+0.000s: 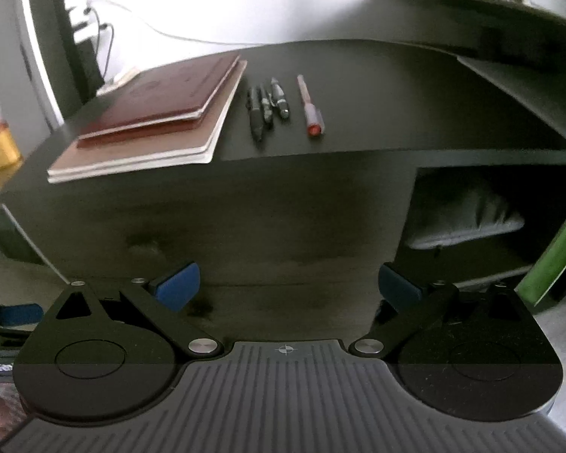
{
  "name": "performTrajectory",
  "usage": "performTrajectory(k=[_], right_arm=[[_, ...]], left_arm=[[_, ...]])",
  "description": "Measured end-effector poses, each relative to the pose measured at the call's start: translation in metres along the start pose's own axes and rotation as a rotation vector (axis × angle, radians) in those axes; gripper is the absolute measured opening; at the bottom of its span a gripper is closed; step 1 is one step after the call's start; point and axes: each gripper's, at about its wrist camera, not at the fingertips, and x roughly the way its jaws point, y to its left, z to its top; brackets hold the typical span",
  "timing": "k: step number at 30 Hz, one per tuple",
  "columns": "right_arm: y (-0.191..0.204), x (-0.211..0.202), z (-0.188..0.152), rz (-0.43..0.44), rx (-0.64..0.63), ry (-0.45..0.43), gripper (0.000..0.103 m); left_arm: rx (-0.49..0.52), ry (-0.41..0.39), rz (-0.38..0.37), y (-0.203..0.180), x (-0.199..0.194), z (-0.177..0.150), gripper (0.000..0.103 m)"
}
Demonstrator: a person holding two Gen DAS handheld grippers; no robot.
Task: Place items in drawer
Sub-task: 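Move the left gripper toward the round knob of the upper drawer, then close the left gripper around the round drawer knob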
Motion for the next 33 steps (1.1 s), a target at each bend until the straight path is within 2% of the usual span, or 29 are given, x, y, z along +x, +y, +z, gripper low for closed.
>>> performTrajectory(k=[5, 12, 16, 22, 28, 33], right_arm=[[-0.011, 0.009, 0.000, 0.018, -0.003, 0.053, 0.103], [-0.032, 0.026, 0.001, -0.006, 0.010, 0.103, 0.103], [-0.042, 0.039, 0.003, -0.010, 0.035, 0.137, 0.099], [-0.054, 0.055, 0.005, -0.008, 0.040, 0.134, 0.097], [-0.063, 0.069, 0.008, 0.010, 0.052, 0.118, 0.097], [-0.071, 0.081, 0.014, 0.005, 0.055, 0.112, 0.097]], left_arm=[[-0.013, 0.017, -0.007, -0.004, 0.016, 0.007, 0.098], [0.019, 0.032, -0.018, -0.014, 0.043, 0.017, 0.097], [0.013, 0.046, -0.035, -0.017, 0.058, 0.027, 0.094], [-0.006, 0.071, -0.027, -0.007, 0.074, 0.036, 0.077], [-0.010, 0.028, -0.070, 0.002, 0.086, 0.042, 0.071], [0.005, 0.024, -0.065, 0.002, 0.101, 0.053, 0.061]])
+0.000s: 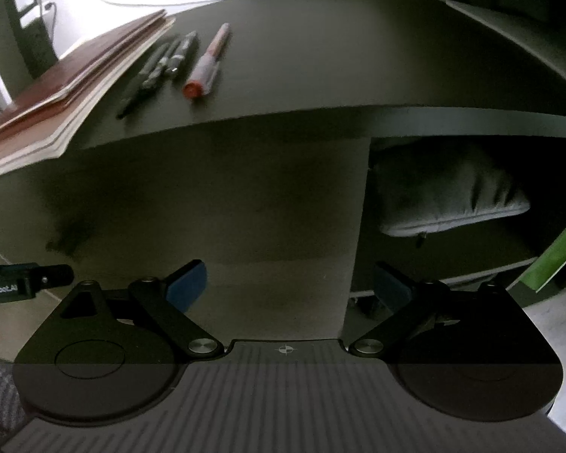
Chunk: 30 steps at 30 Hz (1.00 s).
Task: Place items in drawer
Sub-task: 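Close the left gripper around the round drawer knob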
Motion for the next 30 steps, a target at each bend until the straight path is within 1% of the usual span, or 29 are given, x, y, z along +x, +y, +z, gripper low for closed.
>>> performTrajectory(k=[2, 4, 6, 8, 12, 16, 18, 20, 23, 25, 30], right_arm=[[-0.004, 0.004, 0.004, 0.008, 0.011, -0.005, 0.097], [-0.008, 0.007, 0.008, 0.022, 0.018, -0.011, 0.097], [-0.010, 0.009, 0.011, 0.035, 0.021, -0.024, 0.097], [-0.011, 0.011, 0.013, 0.048, 0.026, -0.033, 0.097], [-0.013, 0.015, 0.015, 0.055, 0.021, -0.044, 0.097], [-0.018, 0.017, 0.020, 0.054, 0.007, -0.063, 0.098], [-0.020, 0.018, 0.023, 0.071, -0.010, -0.065, 0.100], [-0.020, 0.021, 0.024, 0.093, -0.046, -0.070, 0.100], [-0.017, 0.022, 0.025, 0.115, -0.134, -0.099, 0.098], [-0.016, 0.023, 0.027, 0.124, -0.176, -0.100, 0.100], [-0.019, 0.024, 0.032, 0.133, -0.167, -0.087, 0.099]], left_arm=[[0.004, 0.004, 0.007, 0.000, 0.004, 0.004, 0.057], [0.007, 0.004, 0.014, 0.001, 0.006, 0.007, 0.057], [0.011, -0.001, 0.019, 0.002, 0.007, 0.010, 0.053], [0.015, 0.003, 0.015, 0.002, 0.009, 0.013, 0.044], [0.027, 0.007, 0.024, 0.000, 0.013, 0.016, 0.043], [0.010, 0.025, 0.035, 0.001, 0.018, 0.021, 0.042], [0.005, 0.038, 0.041, 0.001, 0.020, 0.022, 0.042], [0.014, 0.039, 0.047, 0.001, 0.020, 0.021, 0.042], [0.043, 0.039, 0.062, -0.002, 0.021, 0.020, 0.042], [0.052, 0.040, 0.070, -0.002, 0.021, 0.019, 0.042], [0.067, 0.040, 0.082, -0.007, 0.022, 0.018, 0.041]])
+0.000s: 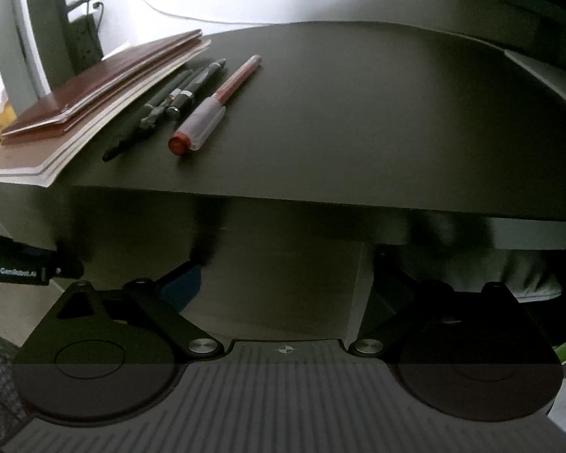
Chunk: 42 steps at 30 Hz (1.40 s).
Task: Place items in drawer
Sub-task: 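Close the left gripper around the round drawer knob, then pull the drawer open by its knob with the left gripper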
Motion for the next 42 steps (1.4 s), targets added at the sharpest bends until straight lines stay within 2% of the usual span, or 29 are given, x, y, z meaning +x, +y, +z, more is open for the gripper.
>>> performTrajectory(k=[3, 4, 6, 9, 12, 25, 30, 32, 34, 36, 38, 42], right_arm=[[0.002, -0.001, 0.000, -0.008, -0.002, -0.002, 0.098], [0.002, -0.001, 0.000, 0.007, 0.001, 0.000, 0.093], [0.004, -0.001, -0.001, 0.016, -0.012, 0.010, 0.090], [0.010, -0.001, -0.002, -0.016, -0.067, 0.018, 0.089], [0.007, -0.003, -0.001, -0.007, -0.067, 0.030, 0.087], [0.012, -0.022, -0.016, -0.039, -0.058, 0.057, 0.086], [0.025, -0.034, -0.033, -0.072, -0.049, 0.064, 0.086], [0.029, -0.040, -0.040, -0.089, -0.021, 0.070, 0.088], [0.033, -0.049, -0.044, -0.117, 0.020, 0.062, 0.090], [0.039, -0.060, -0.046, -0.149, 0.058, 0.048, 0.096], [0.045, -0.072, -0.044, -0.174, 0.086, 0.041, 0.096], [0.057, -0.102, -0.037, -0.195, 0.147, 0.001, 0.098]], left_arm=[[0.029, -0.003, 0.007, -0.007, -0.001, -0.002, 0.041], [0.042, -0.004, 0.011, -0.008, -0.001, -0.003, 0.041], [0.066, -0.005, 0.019, -0.010, -0.001, -0.004, 0.041], [0.092, -0.012, 0.021, -0.011, -0.002, -0.006, 0.041], [0.118, -0.018, 0.032, -0.013, -0.005, -0.009, 0.041], [0.144, 0.003, 0.022, -0.007, -0.026, -0.035, 0.041], [0.118, 0.031, -0.020, 0.005, -0.040, -0.048, 0.041], [0.101, 0.038, -0.023, 0.008, -0.046, -0.054, 0.043], [0.101, 0.041, -0.005, 0.011, -0.055, -0.060, 0.055], [0.097, 0.035, 0.008, 0.015, -0.066, -0.068, 0.058], [0.078, 0.028, 0.011, 0.021, -0.078, -0.075, 0.065], [0.042, -0.005, 0.030, 0.037, -0.108, -0.081, 0.070]])
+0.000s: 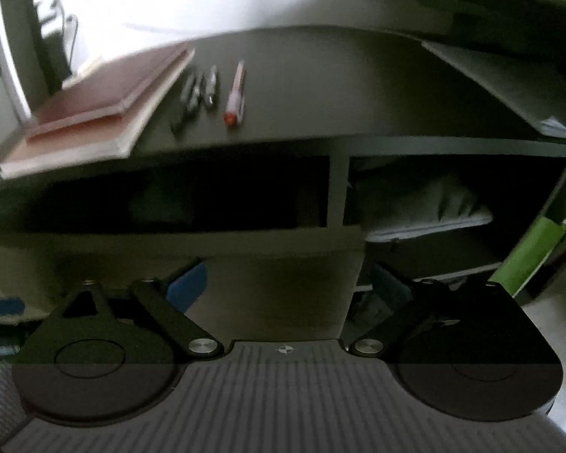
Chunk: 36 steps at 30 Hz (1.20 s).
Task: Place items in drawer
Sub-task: 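Pull the drawer open by its knob with the left gripper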
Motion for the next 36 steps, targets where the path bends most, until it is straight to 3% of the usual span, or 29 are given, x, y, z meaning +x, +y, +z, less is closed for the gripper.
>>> performTrajectory(k=[3, 13, 20, 23, 28, 36], right_arm=[[0.008, -0.022, 0.000, 0.035, 0.028, -0.029, 0.099], [0.068, -0.077, -0.001, 0.167, -0.030, -0.109, 0.101], [0.092, -0.089, -0.002, 0.197, -0.061, -0.118, 0.102], [0.096, -0.083, -0.003, 0.158, -0.061, -0.104, 0.101], [0.101, -0.059, 0.001, 0.119, -0.092, -0.082, 0.090], [0.102, -0.009, 0.016, 0.056, -0.088, -0.032, 0.090]], left_arm=[[-0.035, -0.037, 0.021, -0.002, -0.028, -0.016, 0.073], [-0.134, -0.210, 0.035, 0.037, -0.055, -0.002, 0.073], [-0.158, -0.272, -0.008, 0.019, -0.094, -0.001, 0.075], [-0.179, -0.299, -0.028, 0.016, -0.089, -0.001, 0.075], [-0.138, -0.294, -0.010, 0.001, -0.065, 0.017, 0.075], [-0.071, -0.251, 0.042, -0.025, -0.014, 0.049, 0.078]])
